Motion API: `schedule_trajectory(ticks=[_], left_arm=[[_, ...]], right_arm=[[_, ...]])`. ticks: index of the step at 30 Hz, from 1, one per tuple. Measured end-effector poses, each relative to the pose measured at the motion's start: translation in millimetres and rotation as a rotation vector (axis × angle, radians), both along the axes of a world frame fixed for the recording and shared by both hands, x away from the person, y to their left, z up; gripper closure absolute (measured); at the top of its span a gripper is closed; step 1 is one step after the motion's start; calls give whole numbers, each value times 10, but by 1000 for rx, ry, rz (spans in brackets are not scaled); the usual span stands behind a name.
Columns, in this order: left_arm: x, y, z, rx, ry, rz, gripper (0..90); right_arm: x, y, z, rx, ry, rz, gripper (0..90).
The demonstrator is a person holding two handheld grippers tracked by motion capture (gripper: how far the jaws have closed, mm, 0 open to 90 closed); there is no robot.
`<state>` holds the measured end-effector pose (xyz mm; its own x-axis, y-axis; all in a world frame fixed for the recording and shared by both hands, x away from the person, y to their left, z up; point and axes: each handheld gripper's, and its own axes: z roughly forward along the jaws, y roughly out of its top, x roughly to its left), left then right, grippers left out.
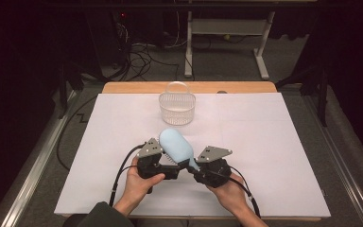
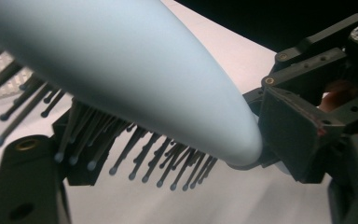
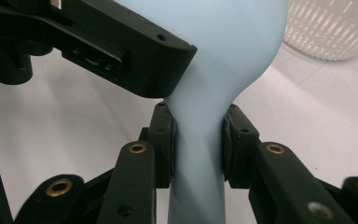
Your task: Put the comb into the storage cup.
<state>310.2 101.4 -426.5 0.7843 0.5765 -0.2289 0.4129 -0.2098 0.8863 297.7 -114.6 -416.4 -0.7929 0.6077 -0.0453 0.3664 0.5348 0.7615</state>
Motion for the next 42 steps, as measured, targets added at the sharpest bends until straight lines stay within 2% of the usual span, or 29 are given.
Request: schedule_trajectory(ticks=[4,5,8,11,19,23,25,28,29,42], left_arm=[[11,4,-1,-2,15,-15,248],[11,3,5,13,17,-26,250],[7,1,21,21,14,-26,250],[5,6,30,17,11,-28,259],[23,40,42,-2,48,-47,318],[3,48,66,-28,57,-42,338],[-14,57,88,-66,56,-35,364],[-40,90,127,-115,31,-47,450],[-44,98,135,-119,33,-51,482],[-58,129,168,-155,72,-61,532]], right_arm=[[-7,-1,2,-13,-16,-5,705],[-10,0,6,-23,-18,-6,705],[-13,-2,23,-30,-32,-5,705],[-20,1,40,-35,-49,-6,705],[-15,12,30,-58,-53,-6,705],[-21,11,38,-63,-63,-3,704],[-25,11,50,-69,-72,-3,704],[-33,24,52,-80,-83,5,703],[-38,51,37,-88,-76,6,702],[-28,57,58,-80,-69,24,701]])
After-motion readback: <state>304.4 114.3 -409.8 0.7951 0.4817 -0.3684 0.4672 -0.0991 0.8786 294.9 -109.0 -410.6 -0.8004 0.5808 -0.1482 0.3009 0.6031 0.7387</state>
